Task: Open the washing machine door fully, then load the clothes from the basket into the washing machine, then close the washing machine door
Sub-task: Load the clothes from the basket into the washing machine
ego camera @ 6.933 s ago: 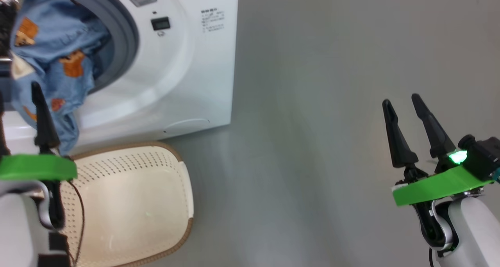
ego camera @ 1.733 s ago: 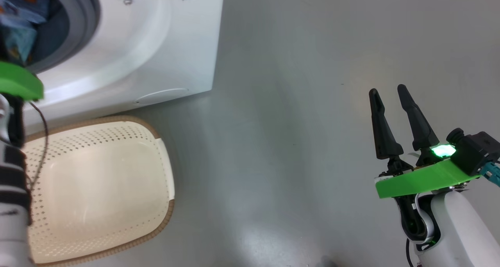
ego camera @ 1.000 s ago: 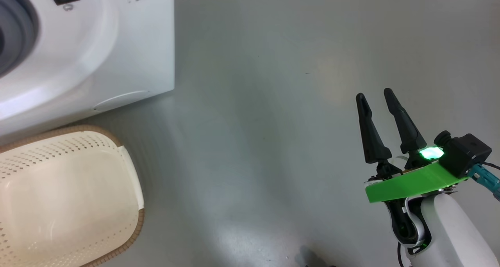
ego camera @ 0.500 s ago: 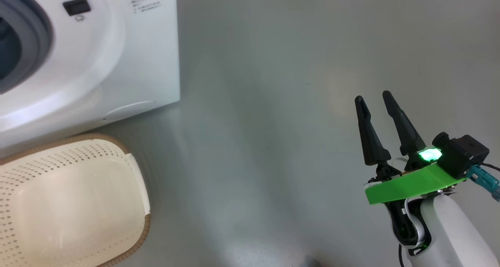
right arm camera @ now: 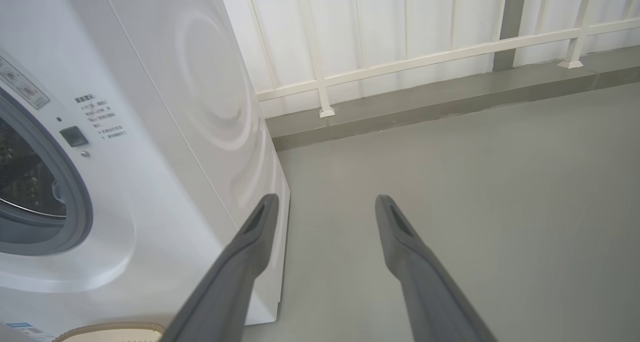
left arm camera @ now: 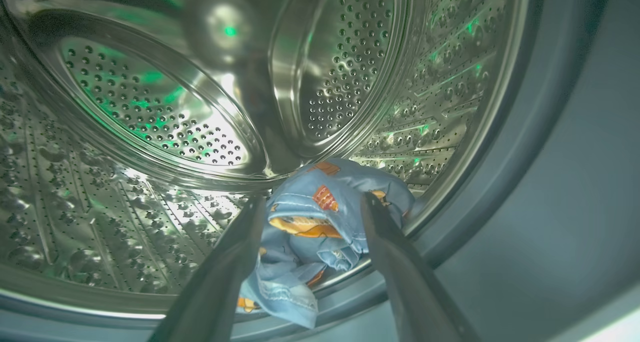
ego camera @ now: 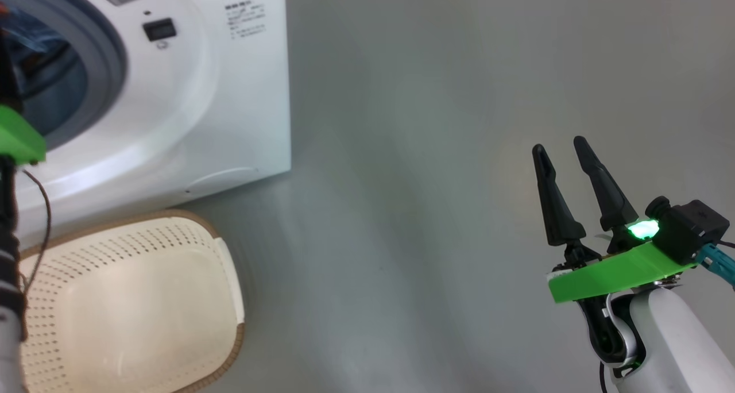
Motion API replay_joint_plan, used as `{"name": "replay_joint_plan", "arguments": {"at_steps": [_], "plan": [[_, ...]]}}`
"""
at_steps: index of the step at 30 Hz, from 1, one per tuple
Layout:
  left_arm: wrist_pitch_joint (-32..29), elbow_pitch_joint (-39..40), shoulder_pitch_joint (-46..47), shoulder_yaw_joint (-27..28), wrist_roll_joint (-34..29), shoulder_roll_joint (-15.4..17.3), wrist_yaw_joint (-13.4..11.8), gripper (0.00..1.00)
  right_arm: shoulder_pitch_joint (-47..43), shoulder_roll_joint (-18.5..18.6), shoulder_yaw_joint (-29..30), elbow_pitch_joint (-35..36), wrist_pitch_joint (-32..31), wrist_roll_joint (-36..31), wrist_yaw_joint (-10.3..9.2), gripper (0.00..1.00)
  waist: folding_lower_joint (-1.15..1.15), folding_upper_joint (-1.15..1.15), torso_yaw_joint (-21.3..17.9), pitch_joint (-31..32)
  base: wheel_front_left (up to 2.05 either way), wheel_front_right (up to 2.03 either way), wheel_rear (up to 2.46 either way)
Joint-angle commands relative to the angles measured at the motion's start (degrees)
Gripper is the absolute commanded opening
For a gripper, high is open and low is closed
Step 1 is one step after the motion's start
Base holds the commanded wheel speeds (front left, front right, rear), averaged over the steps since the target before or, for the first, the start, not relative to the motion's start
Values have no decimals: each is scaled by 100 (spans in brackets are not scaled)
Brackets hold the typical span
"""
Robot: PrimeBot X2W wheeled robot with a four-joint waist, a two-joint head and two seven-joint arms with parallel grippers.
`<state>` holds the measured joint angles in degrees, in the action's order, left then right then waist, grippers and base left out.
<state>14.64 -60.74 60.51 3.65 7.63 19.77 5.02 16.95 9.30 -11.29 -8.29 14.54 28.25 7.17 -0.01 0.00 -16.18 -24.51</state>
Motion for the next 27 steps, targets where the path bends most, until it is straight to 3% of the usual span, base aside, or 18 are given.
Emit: {"name": "replay_joint_plan", "arguments": {"at_steps": [1, 10, 27], "plan": [[35, 287, -187, 131, 53, 237, 20, 100, -141, 96, -95, 101, 46, 2, 32, 100, 1, 0, 103, 167, 0, 0, 0], [35, 1358, -1249, 548, 208, -94, 84, 100, -289, 296, -78, 41, 46, -10, 32, 100, 1, 0, 282, 633, 0, 0, 0], [36, 2930, -3085, 909, -77, -760, 204, 100, -699, 578, -1, -56, 46, -12, 32, 100, 1, 0, 652, 1420, 0, 0, 0]]}}
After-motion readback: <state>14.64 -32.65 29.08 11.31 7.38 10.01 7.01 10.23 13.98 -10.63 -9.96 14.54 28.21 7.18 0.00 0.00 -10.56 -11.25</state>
